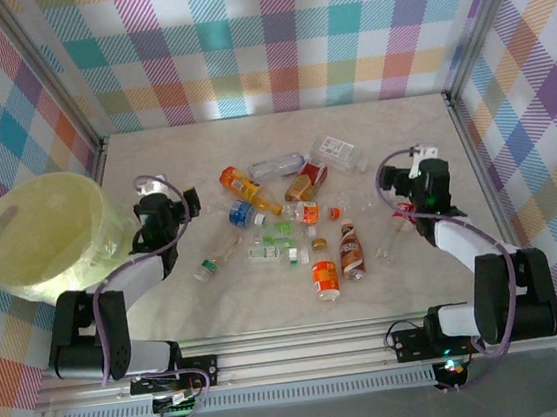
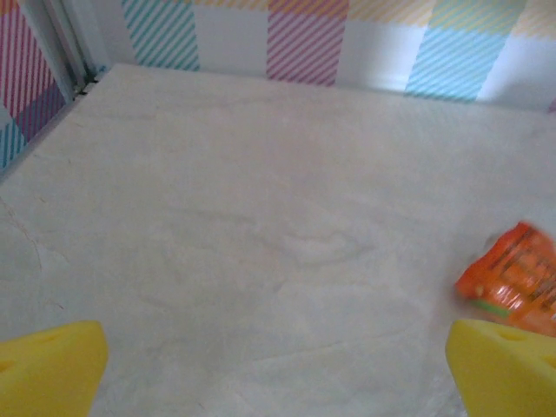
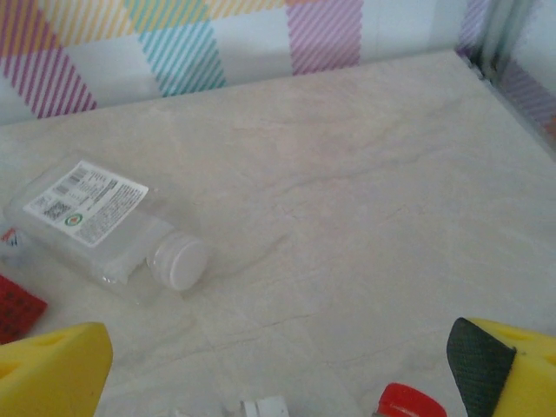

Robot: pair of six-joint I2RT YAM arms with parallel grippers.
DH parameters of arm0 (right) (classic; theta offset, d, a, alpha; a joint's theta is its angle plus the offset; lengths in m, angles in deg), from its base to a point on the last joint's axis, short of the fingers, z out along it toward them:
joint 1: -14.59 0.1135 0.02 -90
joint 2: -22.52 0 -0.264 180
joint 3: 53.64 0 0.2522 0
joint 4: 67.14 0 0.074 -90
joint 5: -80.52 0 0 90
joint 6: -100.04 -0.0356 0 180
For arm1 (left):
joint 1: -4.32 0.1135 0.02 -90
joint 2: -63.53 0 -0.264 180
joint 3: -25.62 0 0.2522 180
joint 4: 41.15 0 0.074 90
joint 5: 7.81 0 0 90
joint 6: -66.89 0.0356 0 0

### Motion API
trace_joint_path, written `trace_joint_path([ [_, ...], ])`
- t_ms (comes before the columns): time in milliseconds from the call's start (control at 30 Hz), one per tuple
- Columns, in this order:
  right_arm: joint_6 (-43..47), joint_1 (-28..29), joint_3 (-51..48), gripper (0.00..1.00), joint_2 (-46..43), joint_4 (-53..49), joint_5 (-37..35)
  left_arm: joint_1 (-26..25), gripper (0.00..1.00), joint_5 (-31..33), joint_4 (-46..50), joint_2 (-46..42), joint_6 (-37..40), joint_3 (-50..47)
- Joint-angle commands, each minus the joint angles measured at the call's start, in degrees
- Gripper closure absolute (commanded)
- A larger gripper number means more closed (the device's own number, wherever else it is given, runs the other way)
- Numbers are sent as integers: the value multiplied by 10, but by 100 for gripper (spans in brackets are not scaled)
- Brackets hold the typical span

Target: Put the plastic bottles in the bin

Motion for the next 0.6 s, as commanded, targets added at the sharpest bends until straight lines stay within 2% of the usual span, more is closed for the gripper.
trace_joint_path([
  [0, -130, 0, 80, 0, -14, -246, -35, -9, 0, 13, 117, -29, -77, 49],
  [100, -225, 0, 124, 0, -23, -397, -53, -29, 0, 18, 179, -38, -134, 84],
  [167, -260, 0, 123, 0, -34, -440, -65, -45, 0, 16, 203, -42, -163, 95],
  [233, -260, -4, 119, 0, -40, -457, -54, -58, 0, 7, 224, -47, -190, 106],
  [367, -274, -6, 139, 0, -25, -509, 31, -69, 0, -32, 255, -59, -251, 121],
  [467, -310, -6, 111, 0, -29, -517, 52, -70, 0, -67, 287, -67, -286, 132],
  [567, -298, -6, 84, 0, -25, -502, 61, -70, 0, -96, 322, -67, -311, 141],
])
